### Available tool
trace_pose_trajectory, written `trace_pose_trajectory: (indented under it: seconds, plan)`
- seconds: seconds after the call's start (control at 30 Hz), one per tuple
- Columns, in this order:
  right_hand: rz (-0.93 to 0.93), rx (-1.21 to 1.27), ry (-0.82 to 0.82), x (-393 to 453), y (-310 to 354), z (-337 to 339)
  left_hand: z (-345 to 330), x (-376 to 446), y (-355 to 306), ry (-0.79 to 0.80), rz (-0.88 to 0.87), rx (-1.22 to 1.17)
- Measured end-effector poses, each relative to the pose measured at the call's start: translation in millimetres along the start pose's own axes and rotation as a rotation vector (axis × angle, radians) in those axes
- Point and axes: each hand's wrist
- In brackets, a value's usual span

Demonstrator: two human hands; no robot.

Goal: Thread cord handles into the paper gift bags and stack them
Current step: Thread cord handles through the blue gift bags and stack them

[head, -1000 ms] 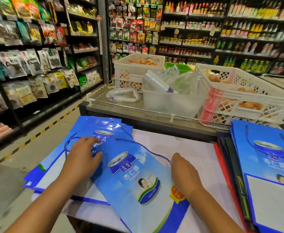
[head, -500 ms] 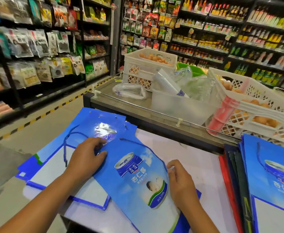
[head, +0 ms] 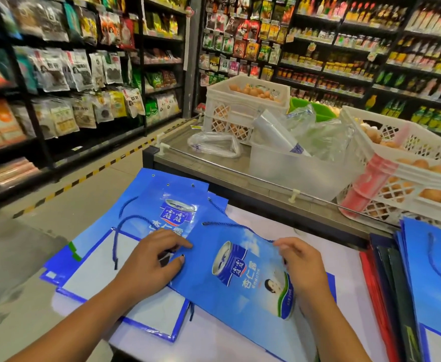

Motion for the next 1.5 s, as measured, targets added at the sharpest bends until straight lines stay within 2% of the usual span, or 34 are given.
trace_pose_trajectory:
  seconds: [0.13, 0.3, 0.53, 0.8, 0.9, 1.07, 1.17, 1.3, 1.5]
  plan:
    - [-0.045, 0.355, 0.167, -35, 13, -39, 0, -1, -1, 0.016, 0.000, -0.041]
    - [-0.044, 0.430, 0.340, -65, 6, -94, -1, 0, 0, -0.012, 0.041, -0.123]
    - [0.069, 0.301, 0.389, -65, 0, -110, -3, 1, -1, -0.024, 0.108, -0.268]
    - [0.155, 0.219, 0.427, -63, -14, -107, -3, 4, 1, 0.063, 0.153, -0.381]
    - [0.244, 0.146, 0.418, -64, -18, -108, -4, 4, 6, 0.086, 0.124, -0.310]
    - [0.314, 0.110, 0.399, -63, -23, -108, -6, 4, 7, 0.097, 0.072, -0.330]
    - [0.416, 0.052, 0.390, -64, -23, -109, -6, 6, 7, 0.101, 0.049, -0.357]
    - [0.643, -0.051, 0.321, -67, -25, -114, -5, 6, 7, 0.124, 0.061, -0.408]
    - [0.775, -0.143, 0.272, -70, -31, -122, -3, 8, 5, 0.145, 0.090, -0.473]
Point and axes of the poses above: each hand's wrist, its own x-axis towards the middle knuckle, its own z-axis out of the back of the hand, y = z × x, and after that the axes turned 12 degrees about x, right-handed
